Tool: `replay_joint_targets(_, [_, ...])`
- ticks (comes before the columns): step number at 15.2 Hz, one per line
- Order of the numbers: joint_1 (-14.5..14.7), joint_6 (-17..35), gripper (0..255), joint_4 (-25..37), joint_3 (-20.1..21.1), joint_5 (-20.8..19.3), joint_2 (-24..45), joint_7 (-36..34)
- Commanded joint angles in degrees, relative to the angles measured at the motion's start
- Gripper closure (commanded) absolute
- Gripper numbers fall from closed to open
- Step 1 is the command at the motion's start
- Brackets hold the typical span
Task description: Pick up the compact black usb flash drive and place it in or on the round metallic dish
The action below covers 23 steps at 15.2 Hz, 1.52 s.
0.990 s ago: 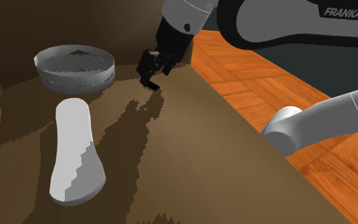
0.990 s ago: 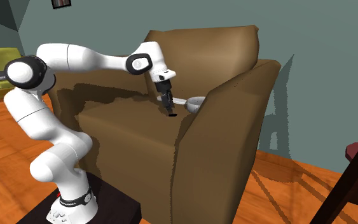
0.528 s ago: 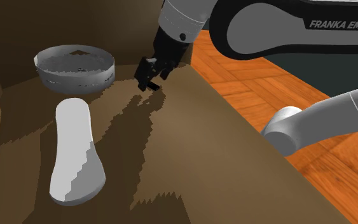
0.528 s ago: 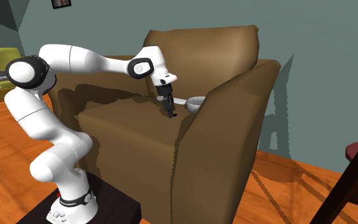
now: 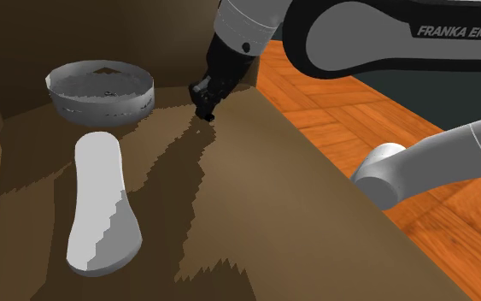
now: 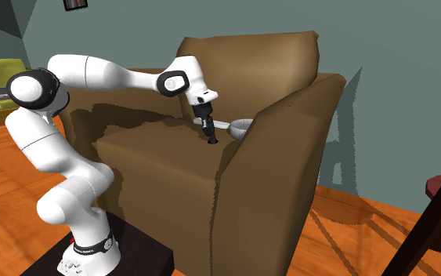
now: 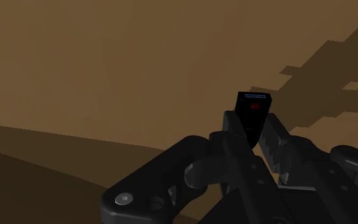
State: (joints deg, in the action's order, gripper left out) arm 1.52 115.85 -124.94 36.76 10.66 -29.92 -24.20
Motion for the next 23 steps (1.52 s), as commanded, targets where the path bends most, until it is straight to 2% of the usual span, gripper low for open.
replay_joint_targets(1, [0.1, 0.0, 255, -0.3, 0.2, 0.2, 0.1, 0.0])
replay_joint_targets(6, [0.1, -0.1, 255, -0.2, 0.1, 0.1, 0.2, 0.0])
replay_joint_targets(23, [-1.3, -12.7, 255, 14.4, -1.4, -1.9, 2.4, 0.1])
